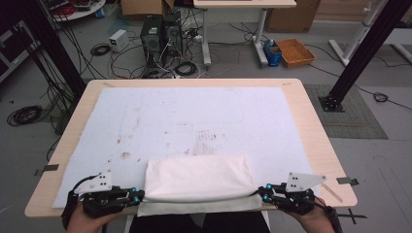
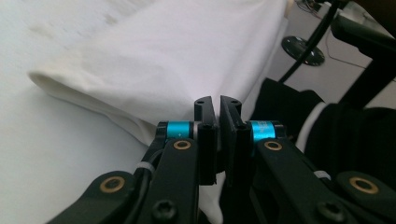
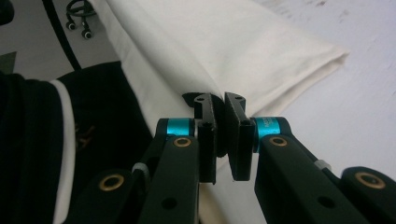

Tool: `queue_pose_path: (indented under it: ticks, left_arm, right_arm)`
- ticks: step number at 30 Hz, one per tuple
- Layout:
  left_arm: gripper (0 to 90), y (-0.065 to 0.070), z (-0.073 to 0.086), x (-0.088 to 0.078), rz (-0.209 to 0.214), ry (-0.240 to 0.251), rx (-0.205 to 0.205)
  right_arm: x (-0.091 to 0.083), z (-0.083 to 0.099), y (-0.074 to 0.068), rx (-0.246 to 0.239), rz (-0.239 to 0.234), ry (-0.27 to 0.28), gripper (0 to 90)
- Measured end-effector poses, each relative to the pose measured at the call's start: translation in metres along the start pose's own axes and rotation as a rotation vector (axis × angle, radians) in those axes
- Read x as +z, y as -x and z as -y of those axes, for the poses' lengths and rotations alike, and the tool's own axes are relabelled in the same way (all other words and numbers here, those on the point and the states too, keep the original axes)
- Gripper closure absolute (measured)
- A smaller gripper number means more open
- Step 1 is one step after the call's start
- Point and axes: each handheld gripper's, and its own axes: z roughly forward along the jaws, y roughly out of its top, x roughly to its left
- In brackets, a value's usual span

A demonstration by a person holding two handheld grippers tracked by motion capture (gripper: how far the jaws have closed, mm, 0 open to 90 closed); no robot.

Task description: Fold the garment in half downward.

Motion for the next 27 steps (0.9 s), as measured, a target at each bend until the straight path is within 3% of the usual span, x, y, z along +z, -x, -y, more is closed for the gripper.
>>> queue_pose_path:
  ticks: [2,4,6,9,12,16,20,27]
  left_arm:
    - [85.1,0.001,0.007,0.006,0.017,-0.033,-0.012]
    - [83.0,0.0,0.011,0.012,0.009,-0.059,-0.019]
    - [69.8,-0.002,0.011,0.012,-0.014,-0.068,-0.041]
    - [48.8,-0.007,0.006,0.007,-0.068,-0.013,-0.068]
    - [40.8,-0.014,0.002,0.002,-0.122,0.039,-0.086]
    - [38.1,-0.031,-0.006,0.001,-0.193,0.067,-0.114]
    - [37.0,-0.052,-0.019,0.008,-0.23,0.047,-0.135]
    - [37.0,-0.084,-0.04,0.036,-0.224,-0.009,-0.168]
  right_arm:
    - [0.001,0.007,-0.003,0.01,-0.005,-0.012,84.6]
    - [0.002,0.013,-0.004,0.018,-0.013,-0.024,83.0]
    - [0.002,0.014,-0.003,0.032,-0.008,-0.013,70.5]
    - [-0.004,0.01,0.003,0.058,0.005,0.053,48.8]
    - [-0.008,0.002,0.011,0.081,0.016,0.121,41.6]
    - [0.001,-0.01,0.028,0.11,0.062,0.112,35.5]
    - [0.02,-0.024,0.051,0.139,0.093,0.08,34.0]
    - [0.056,-0.05,0.085,0.139,0.129,0.013,37.6]
